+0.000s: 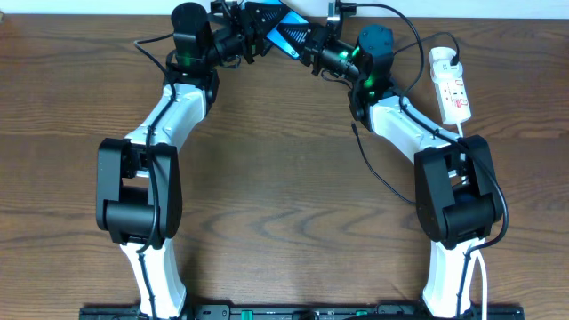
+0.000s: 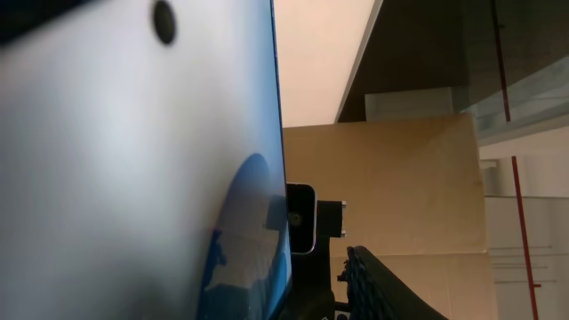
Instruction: Plug charger to phone and switch on socket
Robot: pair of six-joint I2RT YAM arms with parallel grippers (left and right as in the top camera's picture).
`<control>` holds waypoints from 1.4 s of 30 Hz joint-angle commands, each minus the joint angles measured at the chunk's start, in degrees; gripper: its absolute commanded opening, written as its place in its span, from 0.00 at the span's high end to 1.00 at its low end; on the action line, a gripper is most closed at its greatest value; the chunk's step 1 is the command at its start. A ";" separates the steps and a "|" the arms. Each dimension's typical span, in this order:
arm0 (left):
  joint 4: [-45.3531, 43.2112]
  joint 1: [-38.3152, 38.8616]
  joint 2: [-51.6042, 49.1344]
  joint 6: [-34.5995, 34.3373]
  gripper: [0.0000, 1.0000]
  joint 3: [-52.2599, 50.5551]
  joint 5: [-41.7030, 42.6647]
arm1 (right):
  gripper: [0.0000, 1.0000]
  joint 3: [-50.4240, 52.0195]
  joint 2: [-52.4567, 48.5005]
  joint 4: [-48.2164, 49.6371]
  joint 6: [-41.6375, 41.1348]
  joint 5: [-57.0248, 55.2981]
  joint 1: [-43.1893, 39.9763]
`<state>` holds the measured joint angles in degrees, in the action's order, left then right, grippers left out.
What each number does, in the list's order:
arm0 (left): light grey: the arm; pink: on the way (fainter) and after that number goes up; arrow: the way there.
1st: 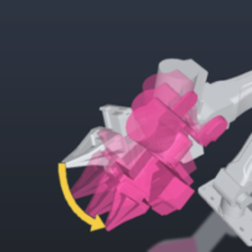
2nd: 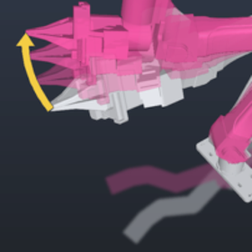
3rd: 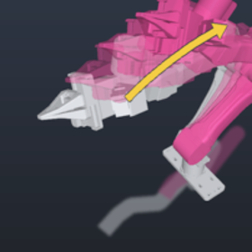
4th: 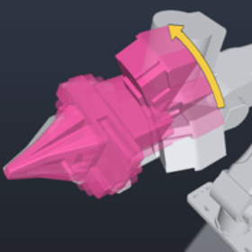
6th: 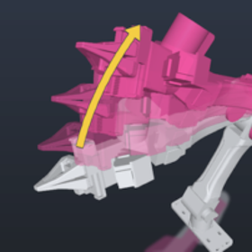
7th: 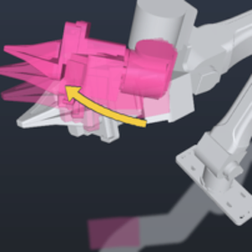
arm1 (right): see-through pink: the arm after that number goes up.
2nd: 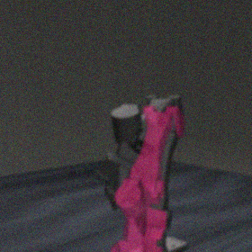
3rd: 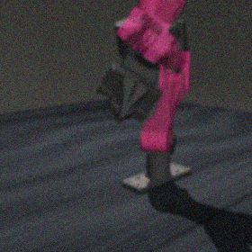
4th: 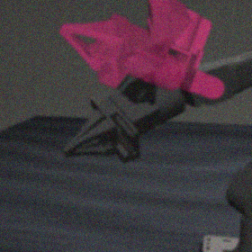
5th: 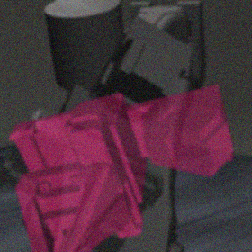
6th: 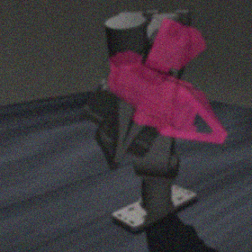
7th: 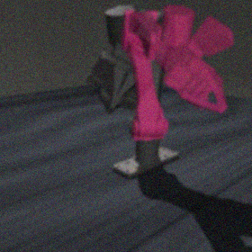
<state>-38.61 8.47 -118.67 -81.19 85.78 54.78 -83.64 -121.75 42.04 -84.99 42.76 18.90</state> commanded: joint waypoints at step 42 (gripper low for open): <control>-0.46 -1.97 1.86 0.59 0.75 1.66 -1.70 | 0.99 1.14 -1.18 -1.57 1.05 9.90 3.65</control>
<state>-37.39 6.79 -118.69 -78.02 85.62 54.08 -83.99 -121.75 41.63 -86.06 42.74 19.92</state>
